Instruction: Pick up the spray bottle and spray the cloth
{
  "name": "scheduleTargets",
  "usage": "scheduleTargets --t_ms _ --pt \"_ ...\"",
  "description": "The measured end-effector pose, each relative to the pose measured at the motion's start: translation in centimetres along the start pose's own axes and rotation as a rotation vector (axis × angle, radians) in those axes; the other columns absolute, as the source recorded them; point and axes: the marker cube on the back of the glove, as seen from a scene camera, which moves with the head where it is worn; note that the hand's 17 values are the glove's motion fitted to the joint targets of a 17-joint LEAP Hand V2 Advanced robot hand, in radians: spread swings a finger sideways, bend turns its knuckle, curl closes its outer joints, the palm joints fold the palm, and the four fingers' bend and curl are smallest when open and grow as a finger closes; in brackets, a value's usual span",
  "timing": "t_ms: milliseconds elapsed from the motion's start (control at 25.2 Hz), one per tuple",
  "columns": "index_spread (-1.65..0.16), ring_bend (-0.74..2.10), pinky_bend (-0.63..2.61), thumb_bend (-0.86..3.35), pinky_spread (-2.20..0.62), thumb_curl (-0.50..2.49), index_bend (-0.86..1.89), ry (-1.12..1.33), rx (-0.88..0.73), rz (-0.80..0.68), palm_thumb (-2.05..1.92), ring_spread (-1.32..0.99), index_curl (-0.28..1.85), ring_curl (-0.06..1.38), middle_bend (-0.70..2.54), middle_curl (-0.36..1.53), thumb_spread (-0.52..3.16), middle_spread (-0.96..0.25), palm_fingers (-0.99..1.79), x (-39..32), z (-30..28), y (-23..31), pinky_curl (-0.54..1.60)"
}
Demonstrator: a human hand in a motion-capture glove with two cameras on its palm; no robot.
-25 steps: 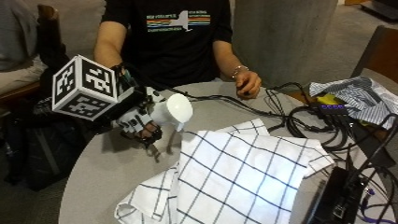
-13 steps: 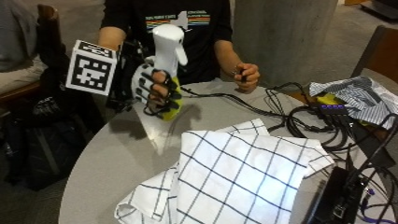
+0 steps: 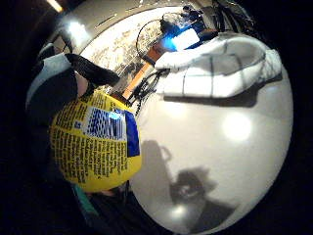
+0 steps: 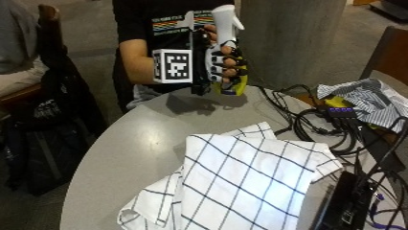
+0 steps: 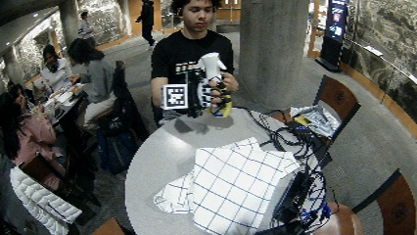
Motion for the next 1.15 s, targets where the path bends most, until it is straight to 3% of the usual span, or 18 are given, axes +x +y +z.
scheduleTargets --t_ms 318,675,834,993,1152 --pt "-0.18 0.32 0.33 -0.05 0.01 0.58 0.17 0.040 -0.077 0.110 0.85 -0.03 0.43 0.36 0.22 0.46 0.77 -0.04 1.09 2.0 7.1 1.0 0.36" --pt "-0.19 0.29 0.32 -0.04 0.05 0.52 0.12 0.075 -0.115 0.126 0.82 -0.03 0.41 0.36 0.20 0.45 0.81 -0.04 1.04 3.2 8.2 1.9 0.36" --pt "-0.20 0.32 0.38 -0.05 0.10 0.49 -0.06 0.216 -0.085 0.050 0.79 -0.01 0.35 0.39 0.21 0.47 0.81 -0.03 0.76 2.7 5.1 2.4 0.39" --pt "-0.21 0.29 0.34 -0.02 0.12 0.48 0.12 0.545 0.127 -0.059 0.81 0.00 0.33 0.37 0.27 0.47 0.83 -0.02 0.85 2.7 -3.5 5.0 0.36" --pt "-0.21 0.27 0.28 -0.03 0.12 0.46 0.17 0.707 0.056 0.159 0.81 0.01 0.34 0.35 0.26 0.46 0.85 -0.03 0.91 2.5 -9.5 9.6 0.34"
